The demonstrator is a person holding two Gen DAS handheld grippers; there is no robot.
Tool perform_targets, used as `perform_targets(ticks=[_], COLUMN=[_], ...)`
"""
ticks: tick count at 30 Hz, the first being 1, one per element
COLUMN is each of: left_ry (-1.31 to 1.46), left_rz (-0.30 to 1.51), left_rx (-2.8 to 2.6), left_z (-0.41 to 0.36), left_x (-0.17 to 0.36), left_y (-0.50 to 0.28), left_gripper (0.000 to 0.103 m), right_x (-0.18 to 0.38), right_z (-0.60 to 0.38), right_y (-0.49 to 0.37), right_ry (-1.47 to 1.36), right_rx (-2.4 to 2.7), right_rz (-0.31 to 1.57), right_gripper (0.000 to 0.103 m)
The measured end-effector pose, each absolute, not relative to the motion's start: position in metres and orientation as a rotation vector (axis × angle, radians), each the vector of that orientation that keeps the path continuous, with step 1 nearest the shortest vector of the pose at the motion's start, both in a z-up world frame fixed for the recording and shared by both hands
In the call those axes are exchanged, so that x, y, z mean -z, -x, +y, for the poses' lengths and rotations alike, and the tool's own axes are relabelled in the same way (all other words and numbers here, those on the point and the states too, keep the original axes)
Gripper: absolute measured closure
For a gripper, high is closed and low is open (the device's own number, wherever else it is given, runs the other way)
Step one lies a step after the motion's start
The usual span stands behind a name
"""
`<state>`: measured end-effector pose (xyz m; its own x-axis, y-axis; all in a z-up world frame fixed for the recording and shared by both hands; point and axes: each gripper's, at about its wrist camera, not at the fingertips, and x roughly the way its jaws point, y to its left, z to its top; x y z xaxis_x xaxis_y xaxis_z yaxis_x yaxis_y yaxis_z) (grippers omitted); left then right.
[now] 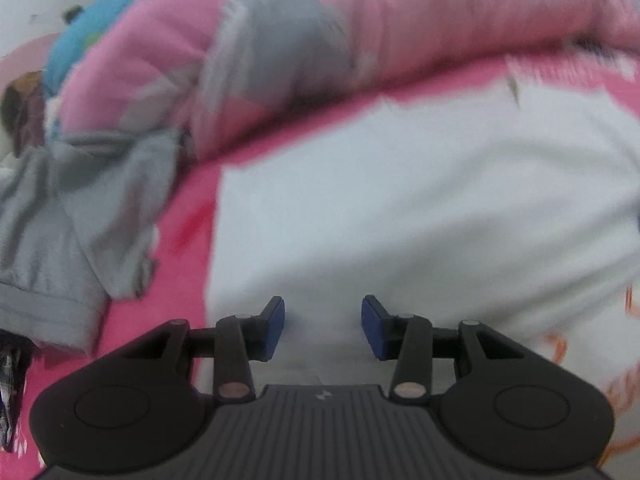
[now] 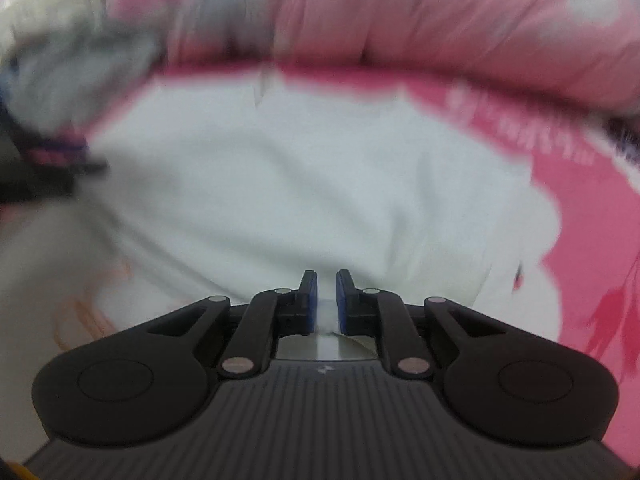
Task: Fold clothes
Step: 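Move both open grippers over the sweatshirt toward the ribbed hem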
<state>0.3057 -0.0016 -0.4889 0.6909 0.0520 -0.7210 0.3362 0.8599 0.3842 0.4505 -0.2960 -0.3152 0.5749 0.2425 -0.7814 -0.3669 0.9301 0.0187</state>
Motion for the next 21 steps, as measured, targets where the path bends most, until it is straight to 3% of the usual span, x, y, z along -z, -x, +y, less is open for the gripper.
perform_targets(ticks=[9, 21], left_ry=[-0.459, -0.376], left_rz=[0.769, 0.914], left_rx=[0.106, 0.049], left_z=[0.009, 0.056], left_x=[0.461, 0.459], left_y=[-0.277, -0.195], left_gripper=[0.056, 0.053], right_x=[0.290, 0.299], right_z=[-0.289, -0.220], right_y=[-0.433, -0.390], right_ry=[0.091, 0.018], right_rx=[-0.348, -0.494], right_rz=[0.881, 1.016], right_gripper=[0.094, 0.093])
